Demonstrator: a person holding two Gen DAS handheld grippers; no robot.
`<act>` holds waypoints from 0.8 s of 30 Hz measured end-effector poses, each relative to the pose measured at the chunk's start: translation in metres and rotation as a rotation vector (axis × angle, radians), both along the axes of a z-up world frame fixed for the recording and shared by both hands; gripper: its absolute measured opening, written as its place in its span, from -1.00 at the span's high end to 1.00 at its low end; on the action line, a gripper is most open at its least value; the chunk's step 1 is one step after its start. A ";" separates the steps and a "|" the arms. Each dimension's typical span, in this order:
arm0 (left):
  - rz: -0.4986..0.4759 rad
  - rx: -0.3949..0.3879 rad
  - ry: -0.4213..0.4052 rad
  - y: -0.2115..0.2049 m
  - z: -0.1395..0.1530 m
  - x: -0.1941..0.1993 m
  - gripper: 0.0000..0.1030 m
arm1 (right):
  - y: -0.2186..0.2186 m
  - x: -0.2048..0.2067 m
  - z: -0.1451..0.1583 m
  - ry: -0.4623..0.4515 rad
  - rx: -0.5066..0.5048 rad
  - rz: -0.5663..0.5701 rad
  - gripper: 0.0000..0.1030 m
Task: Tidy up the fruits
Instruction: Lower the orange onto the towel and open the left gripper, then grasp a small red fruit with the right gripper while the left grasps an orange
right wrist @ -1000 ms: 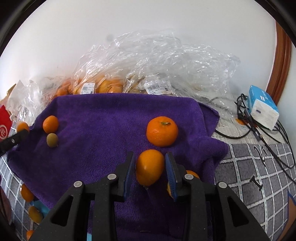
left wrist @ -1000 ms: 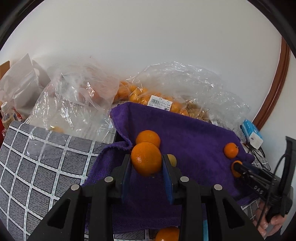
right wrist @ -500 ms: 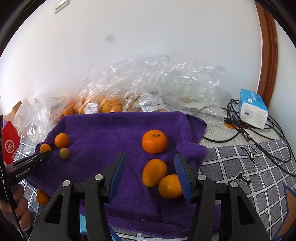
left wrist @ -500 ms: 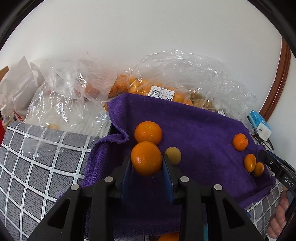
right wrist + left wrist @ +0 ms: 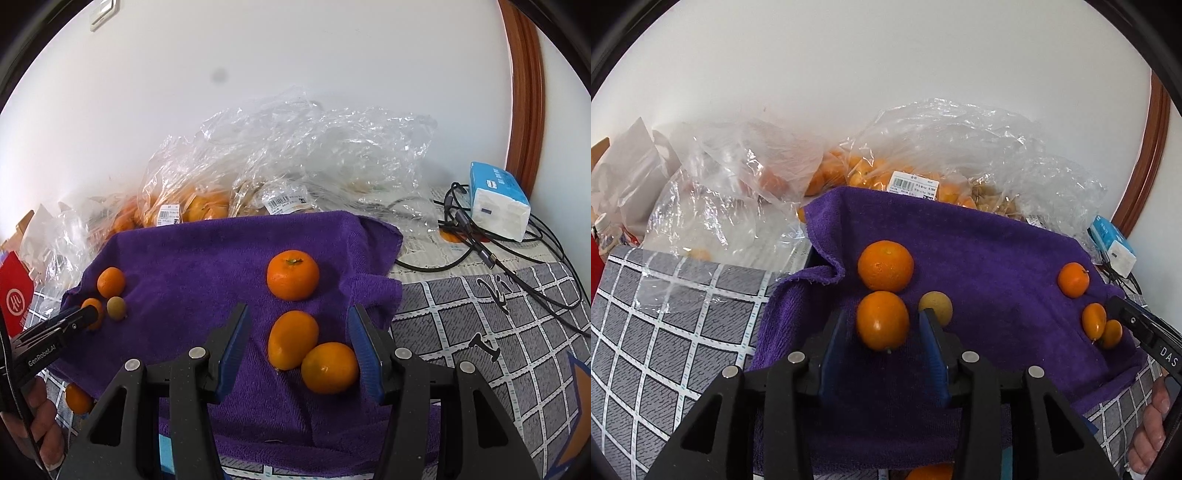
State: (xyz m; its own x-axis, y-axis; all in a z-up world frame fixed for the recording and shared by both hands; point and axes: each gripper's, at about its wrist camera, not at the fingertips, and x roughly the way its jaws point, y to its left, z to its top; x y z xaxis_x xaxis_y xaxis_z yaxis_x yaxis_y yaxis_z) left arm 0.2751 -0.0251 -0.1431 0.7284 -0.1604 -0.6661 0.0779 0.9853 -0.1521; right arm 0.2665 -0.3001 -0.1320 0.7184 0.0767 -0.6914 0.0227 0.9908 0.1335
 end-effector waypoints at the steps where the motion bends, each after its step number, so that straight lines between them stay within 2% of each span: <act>1: 0.006 0.000 -0.011 0.001 0.002 -0.002 0.19 | 0.000 0.000 0.000 -0.002 -0.002 0.002 -0.05; 3: 0.014 -0.007 -0.040 0.002 0.006 -0.006 0.12 | 0.001 -0.001 0.001 -0.005 -0.006 0.001 -0.05; 12: 0.021 0.017 -0.171 0.007 0.040 -0.024 0.11 | 0.002 -0.009 0.021 -0.052 -0.021 -0.031 -0.05; 14: 0.023 0.031 -0.189 0.008 0.051 -0.028 0.11 | 0.004 -0.010 0.027 -0.041 -0.026 -0.026 0.01; 18: 0.003 0.052 -0.165 0.010 0.064 -0.037 0.11 | 0.008 -0.025 0.035 -0.015 -0.001 0.000 0.02; 24: -0.020 0.046 -0.122 0.026 0.055 -0.079 0.11 | 0.028 -0.071 0.032 0.013 -0.003 0.065 0.02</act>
State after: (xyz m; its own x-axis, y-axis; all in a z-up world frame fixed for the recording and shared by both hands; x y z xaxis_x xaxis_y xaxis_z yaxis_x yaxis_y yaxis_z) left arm 0.1963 0.0010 -0.0884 0.8017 -0.1465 -0.5795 0.1123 0.9892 -0.0947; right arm 0.1951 -0.2725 -0.0998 0.7030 0.1207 -0.7009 -0.0398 0.9906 0.1307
